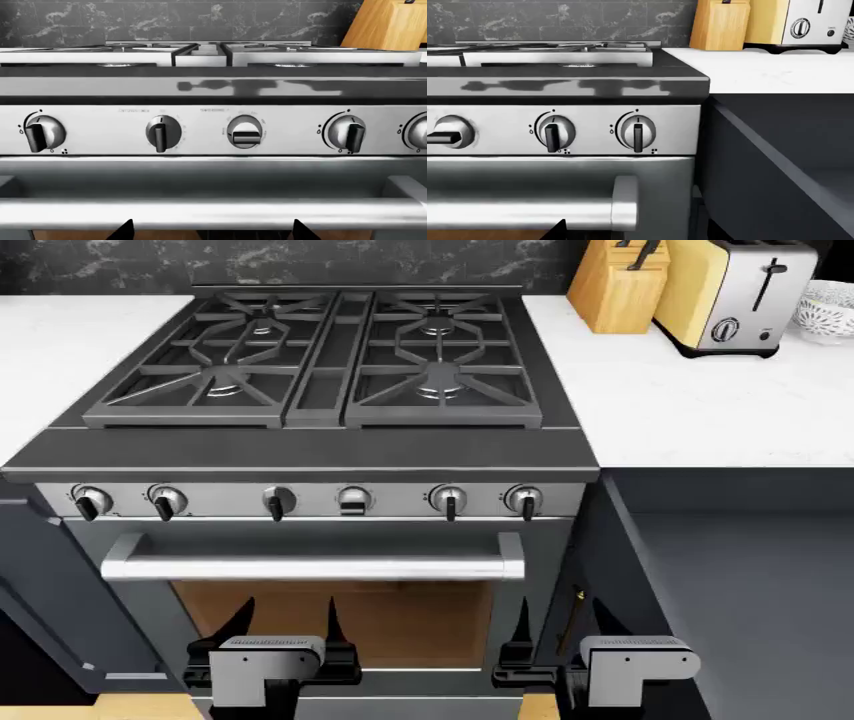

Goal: Close the right drawer.

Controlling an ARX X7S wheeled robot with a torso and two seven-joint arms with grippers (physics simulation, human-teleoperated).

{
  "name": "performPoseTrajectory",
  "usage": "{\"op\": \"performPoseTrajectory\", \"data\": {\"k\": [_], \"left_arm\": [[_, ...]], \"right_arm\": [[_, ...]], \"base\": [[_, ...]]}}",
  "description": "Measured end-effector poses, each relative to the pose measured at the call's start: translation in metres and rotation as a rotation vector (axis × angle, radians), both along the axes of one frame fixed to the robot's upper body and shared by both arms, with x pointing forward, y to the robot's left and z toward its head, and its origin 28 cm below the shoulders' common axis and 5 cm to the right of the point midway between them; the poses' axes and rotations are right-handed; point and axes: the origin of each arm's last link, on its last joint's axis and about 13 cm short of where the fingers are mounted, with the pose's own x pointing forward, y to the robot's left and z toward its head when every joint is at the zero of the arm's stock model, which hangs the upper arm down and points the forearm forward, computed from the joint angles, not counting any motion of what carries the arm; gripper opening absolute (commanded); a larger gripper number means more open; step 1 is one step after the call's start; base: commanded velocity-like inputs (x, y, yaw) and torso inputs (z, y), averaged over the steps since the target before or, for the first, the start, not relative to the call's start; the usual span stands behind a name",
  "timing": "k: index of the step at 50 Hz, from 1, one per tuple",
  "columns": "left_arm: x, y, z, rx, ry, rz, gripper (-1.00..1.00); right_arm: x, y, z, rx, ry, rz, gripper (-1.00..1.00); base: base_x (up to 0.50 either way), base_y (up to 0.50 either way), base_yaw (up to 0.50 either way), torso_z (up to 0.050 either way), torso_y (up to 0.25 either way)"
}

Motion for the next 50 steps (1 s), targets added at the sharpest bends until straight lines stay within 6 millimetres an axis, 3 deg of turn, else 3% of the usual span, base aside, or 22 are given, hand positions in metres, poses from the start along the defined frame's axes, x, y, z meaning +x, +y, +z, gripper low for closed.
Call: {"op": "performPoseTrajectory", "data": {"k": [29, 50], "left_arm": [[-0.0065, -0.0005, 0.0063, -0.010, 0.002, 0.004, 1.00], [-0.0087, -0.0010, 0.0092, -0.007, -0.038, -0.035, 1.00]], "right_arm": [[-0.0060, -0.0010, -0.0023, -0.006, 0.012, -0.007, 1.00], [-0.0053, 0.0005, 0.0001, -0.028, 0.017, -0.005, 1.00]], "base": [[0.00, 0.00, 0.00, 0.000, 0.000], [0.00, 0.00, 0.00, 0.049, 0.000]]}}
